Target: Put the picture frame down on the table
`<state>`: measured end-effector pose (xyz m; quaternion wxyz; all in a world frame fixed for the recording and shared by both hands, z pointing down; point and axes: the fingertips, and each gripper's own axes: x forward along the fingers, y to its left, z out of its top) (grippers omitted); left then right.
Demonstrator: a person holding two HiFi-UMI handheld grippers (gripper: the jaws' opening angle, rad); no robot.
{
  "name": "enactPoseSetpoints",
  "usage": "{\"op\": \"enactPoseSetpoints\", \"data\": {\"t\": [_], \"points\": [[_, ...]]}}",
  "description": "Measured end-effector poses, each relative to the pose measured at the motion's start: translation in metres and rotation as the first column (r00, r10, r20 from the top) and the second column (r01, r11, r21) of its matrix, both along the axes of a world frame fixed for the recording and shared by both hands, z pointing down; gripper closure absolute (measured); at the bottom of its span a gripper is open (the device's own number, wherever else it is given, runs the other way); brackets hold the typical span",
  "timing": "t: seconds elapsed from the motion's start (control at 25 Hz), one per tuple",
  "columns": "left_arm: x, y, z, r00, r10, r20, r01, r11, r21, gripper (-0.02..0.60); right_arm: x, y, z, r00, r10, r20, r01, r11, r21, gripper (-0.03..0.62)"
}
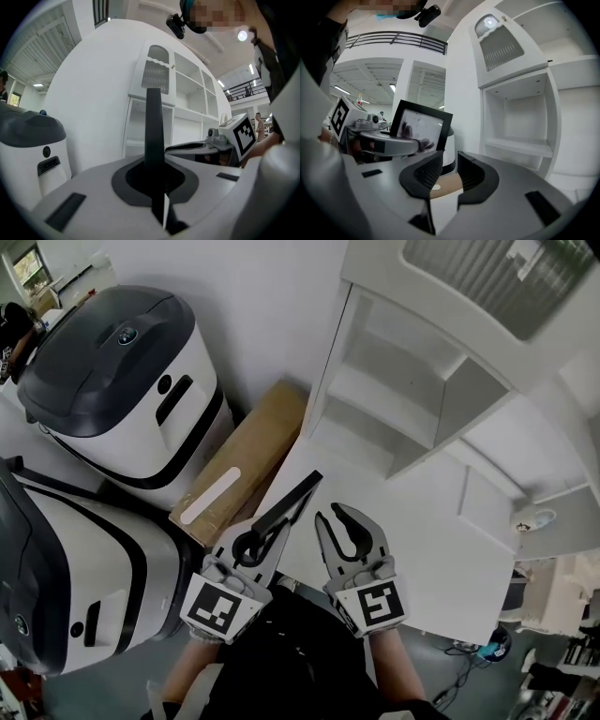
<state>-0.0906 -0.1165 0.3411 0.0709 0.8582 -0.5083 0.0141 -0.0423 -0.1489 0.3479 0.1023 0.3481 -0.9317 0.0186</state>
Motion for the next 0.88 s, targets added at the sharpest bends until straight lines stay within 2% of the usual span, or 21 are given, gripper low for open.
{"op": "enactPoseSetpoints", "data": {"t": [0.28, 0.48, 0.72, 0.88], "points": [[0.006, -0.013, 0.003, 0.997, 0.069, -0.016, -0.07, 0.997, -0.036, 0.569, -0.013, -0.011, 0.011, 0.998, -0.06, -0.003, 0.059, 0.998, -0.032, 0.51], [0.0, -0.025, 0.012, 0.991, 0.136, -0.015, -0.136, 0.989, -0.05, 0.569, -0.018, -0.017, 0.015, 0.995, -0.083, 0.049, 0.086, 0.995, -0.052, 0.494], [-0.001, -0.045, 0.016, 0.969, 0.243, -0.045, -0.246, 0.967, -0.068, 0.569, -0.021, -0.036, 0.022, 0.998, 0.003, 0.069, 0.004, 0.995, -0.102, 0.49], [-0.003, -0.058, 0.02, 0.945, 0.318, -0.072, -0.323, 0.943, -0.083, 0.569, -0.021, -0.046, 0.026, 0.994, 0.036, 0.101, -0.025, 0.993, -0.114, 0.491]]}}
